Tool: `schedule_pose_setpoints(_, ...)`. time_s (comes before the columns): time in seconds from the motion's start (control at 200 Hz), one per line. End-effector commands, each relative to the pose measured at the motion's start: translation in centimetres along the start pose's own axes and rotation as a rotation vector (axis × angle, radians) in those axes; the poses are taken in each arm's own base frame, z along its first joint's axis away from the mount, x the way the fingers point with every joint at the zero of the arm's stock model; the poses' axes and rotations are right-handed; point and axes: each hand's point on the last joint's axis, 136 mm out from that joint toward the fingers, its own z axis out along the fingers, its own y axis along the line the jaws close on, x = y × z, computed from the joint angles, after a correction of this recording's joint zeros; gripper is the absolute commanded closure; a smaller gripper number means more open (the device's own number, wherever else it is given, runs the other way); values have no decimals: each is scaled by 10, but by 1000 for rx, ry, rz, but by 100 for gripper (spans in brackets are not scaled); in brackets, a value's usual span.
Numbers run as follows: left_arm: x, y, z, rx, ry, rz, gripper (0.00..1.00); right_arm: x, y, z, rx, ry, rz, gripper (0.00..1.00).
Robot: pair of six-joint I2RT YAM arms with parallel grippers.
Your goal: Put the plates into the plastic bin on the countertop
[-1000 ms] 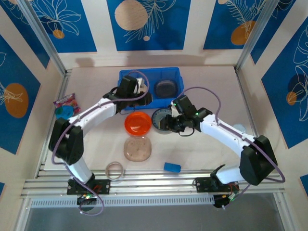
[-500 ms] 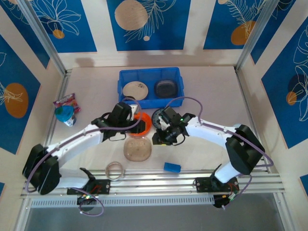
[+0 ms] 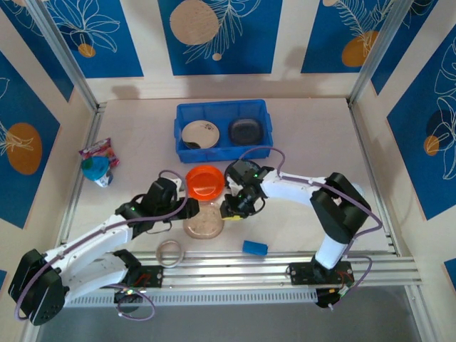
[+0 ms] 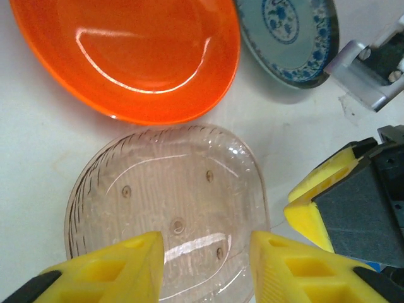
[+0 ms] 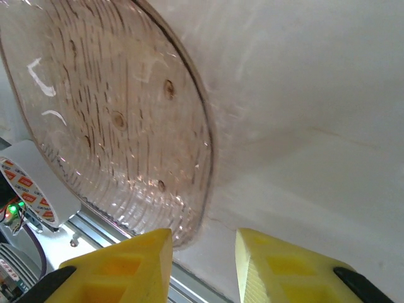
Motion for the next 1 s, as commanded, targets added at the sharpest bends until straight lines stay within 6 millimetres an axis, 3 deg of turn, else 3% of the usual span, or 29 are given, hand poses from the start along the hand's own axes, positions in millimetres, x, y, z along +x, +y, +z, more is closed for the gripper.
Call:
schedule_pose_setpoints(0.0,-5,1,-2,7,-46,-26,59,1,13,4,-37,37,-32,67)
schedule_pose_setpoints(0.615,-5,8,6,-14,-61,-39,59,-3,10,24,-18,113,2,72)
schedule_pose_setpoints(0.996,-4,9,14,-19,-48,-30,59,-6,7,31,-22,127,15,80)
